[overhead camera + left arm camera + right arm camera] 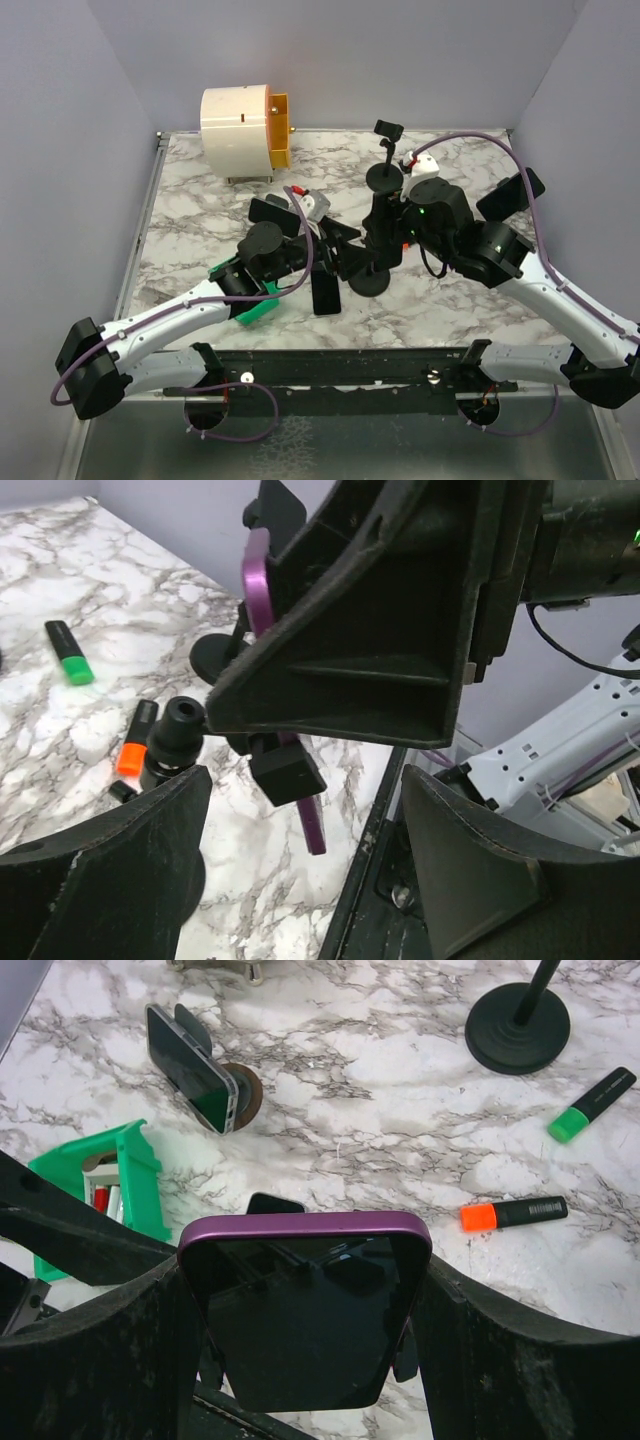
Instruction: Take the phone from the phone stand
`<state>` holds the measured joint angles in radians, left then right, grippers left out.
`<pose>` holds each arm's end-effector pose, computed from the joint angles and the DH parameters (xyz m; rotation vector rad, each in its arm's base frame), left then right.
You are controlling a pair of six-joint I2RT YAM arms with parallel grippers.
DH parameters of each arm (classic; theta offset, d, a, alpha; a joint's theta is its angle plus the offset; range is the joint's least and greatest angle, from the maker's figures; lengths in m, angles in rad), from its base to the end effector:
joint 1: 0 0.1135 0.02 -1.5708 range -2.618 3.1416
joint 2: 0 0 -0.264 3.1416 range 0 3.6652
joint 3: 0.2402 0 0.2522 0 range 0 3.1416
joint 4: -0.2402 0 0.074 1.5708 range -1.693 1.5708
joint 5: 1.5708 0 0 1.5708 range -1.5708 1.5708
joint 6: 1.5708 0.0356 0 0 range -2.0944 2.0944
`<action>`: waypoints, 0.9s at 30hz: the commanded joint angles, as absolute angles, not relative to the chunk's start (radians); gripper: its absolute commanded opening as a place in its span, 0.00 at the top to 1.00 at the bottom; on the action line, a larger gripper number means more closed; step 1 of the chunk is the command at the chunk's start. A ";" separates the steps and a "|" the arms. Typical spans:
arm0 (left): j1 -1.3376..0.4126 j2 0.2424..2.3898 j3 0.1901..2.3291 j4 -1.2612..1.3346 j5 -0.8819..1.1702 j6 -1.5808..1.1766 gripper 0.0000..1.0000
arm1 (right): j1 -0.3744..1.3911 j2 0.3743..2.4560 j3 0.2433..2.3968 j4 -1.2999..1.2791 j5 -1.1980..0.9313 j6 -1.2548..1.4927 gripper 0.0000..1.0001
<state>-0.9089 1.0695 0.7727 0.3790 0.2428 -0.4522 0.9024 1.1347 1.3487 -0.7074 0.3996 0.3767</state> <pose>0.1488 -0.2049 0.3397 0.5740 1.5248 -1.2566 0.1529 0.1713 0.4129 -0.2902 2.0242 0.3943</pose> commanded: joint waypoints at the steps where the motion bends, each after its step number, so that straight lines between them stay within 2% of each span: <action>1: -0.946 1.118 0.808 0.399 0.222 -0.449 0.24 | 0.907 1.135 1.397 -0.673 0.422 0.405 1.00; 4: -0.956 1.126 0.812 0.400 0.177 -0.441 0.27 | 0.908 1.135 1.400 -0.680 0.420 0.408 1.00; 11: -0.959 1.124 0.805 0.420 0.111 -0.442 0.45 | 0.908 1.134 1.401 -0.690 0.414 0.416 1.00; 16: -0.959 1.129 0.798 0.446 0.100 -0.459 0.53 | 0.907 1.134 1.399 -0.693 0.414 0.419 1.00; 27: -0.962 1.157 0.787 0.480 0.127 -0.488 0.55 | 0.906 1.132 1.397 -0.700 0.416 0.425 1.00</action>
